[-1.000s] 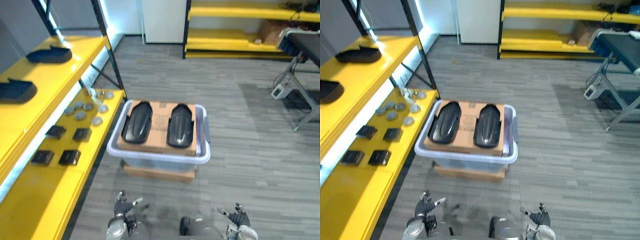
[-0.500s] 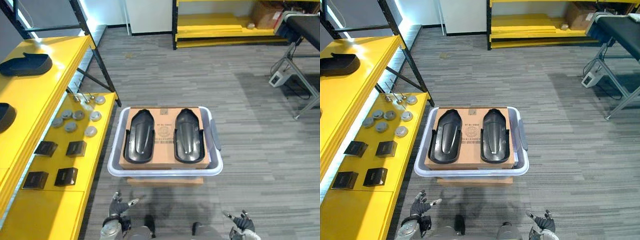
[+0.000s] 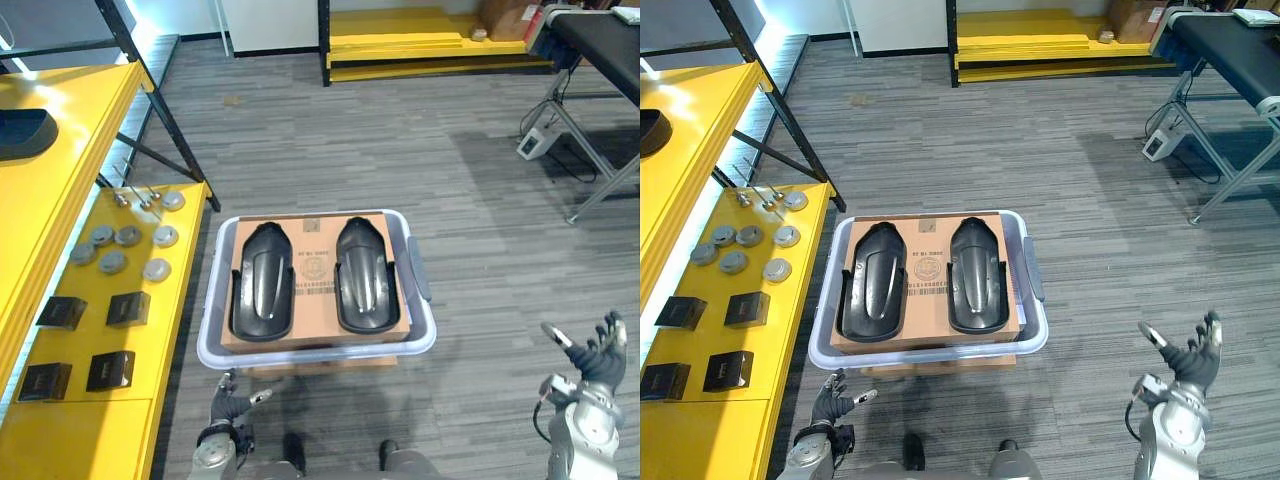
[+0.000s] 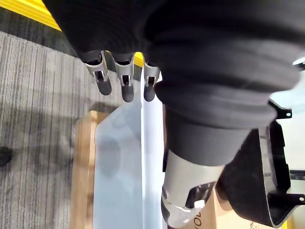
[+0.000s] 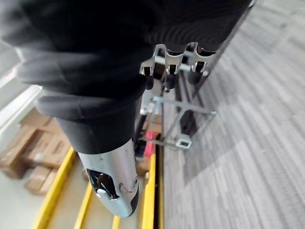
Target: Walk over and take plastic housings, then place them on the shelf
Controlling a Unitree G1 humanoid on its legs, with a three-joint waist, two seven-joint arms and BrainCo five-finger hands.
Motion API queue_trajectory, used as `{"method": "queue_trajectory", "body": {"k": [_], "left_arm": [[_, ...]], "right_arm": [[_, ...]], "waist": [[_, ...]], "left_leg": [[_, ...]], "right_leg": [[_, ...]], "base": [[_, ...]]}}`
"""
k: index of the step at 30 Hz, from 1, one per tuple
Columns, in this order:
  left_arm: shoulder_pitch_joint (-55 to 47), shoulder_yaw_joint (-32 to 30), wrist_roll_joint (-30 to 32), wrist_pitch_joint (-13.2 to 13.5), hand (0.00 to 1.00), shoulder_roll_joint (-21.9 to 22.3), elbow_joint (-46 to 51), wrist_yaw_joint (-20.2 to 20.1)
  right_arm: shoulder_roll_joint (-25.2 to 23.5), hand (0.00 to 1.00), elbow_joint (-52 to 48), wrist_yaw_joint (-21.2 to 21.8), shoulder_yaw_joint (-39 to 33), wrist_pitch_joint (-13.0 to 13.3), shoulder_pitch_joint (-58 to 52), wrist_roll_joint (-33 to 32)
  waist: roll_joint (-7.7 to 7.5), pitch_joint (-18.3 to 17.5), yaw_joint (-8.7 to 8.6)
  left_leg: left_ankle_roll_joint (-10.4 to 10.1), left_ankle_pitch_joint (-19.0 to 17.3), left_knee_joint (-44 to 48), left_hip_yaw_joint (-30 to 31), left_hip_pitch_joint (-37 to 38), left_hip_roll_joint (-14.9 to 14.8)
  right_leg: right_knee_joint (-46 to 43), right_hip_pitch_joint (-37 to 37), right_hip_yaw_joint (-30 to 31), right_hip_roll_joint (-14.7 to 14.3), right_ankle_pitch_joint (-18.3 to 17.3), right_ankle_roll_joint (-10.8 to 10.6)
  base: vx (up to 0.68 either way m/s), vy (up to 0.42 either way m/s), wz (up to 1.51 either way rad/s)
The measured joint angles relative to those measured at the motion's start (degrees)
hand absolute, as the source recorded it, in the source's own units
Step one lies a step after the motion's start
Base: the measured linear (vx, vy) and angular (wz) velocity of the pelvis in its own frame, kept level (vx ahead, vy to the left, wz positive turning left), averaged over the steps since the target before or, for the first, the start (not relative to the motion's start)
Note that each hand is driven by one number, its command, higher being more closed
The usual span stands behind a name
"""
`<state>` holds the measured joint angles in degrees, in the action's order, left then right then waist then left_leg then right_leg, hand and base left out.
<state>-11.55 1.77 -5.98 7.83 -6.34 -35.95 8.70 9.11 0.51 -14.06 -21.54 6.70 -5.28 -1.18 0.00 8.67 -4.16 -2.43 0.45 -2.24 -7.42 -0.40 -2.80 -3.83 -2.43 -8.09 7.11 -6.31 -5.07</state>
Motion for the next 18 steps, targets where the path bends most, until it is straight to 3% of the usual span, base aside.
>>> {"method": "queue_trajectory", "body": {"k": [4, 7, 10, 18], "left_arm": [[-0.07, 1.22, -0.01, 0.05, 0.00, 0.04, 0.01, 0.03], [-0.15, 2.72, -0.06, 0.18, 0.00, 0.10, 0.77, 0.08], [-0.14, 2.81, -0.18, 0.34, 0.00, 0.50, 1.79, 0.19], [1.63, 4.06, -0.86, 1.40, 0.00, 0.51, 2.90, 2.08]], "right_arm": [[1.36, 0.00, 6.12, -1.00, 4.56, -0.51, 7.45, 4.02], [2.58, 0.00, 13.14, -2.23, 6.55, -1.19, 13.82, 5.98], [2.63, 0.00, 19.64, -3.47, 6.93, -2.92, 19.97, 7.32], [4.40, 0.00, 37.42, -7.16, 6.64, -7.31, 33.94, 8.55]], "waist": [[0.00, 0.09, 0.72], [0.48, 0.75, 2.51], [1.14, 2.87, 3.58], [2.34, 9.82, 4.33]], "left_leg": [[0.16, 2.18, -1.41, 3.11, -1.99, 0.32], [0.36, 3.42, -1.92, 4.67, -3.02, 0.58], [0.79, 4.85, -2.46, 5.86, -4.32, 1.16], [2.66, 8.29, -3.09, 7.81, -8.91, 3.15]], "right_leg": [[0.00, 0.77, -3.24, 0.11, 0.05, -0.01], [0.02, 0.94, -5.02, 0.21, 0.44, -0.11], [-0.02, 1.88, -6.03, 0.93, 0.69, -0.34], [0.09, 5.43, -7.91, 2.72, 3.04, -1.78]], "base": [[-0.04, -0.027, 0.44], [-0.06, -0.008, 0.37], [-0.09, 0.027, 0.21], [-0.11, 0.071, 0.16]]}}
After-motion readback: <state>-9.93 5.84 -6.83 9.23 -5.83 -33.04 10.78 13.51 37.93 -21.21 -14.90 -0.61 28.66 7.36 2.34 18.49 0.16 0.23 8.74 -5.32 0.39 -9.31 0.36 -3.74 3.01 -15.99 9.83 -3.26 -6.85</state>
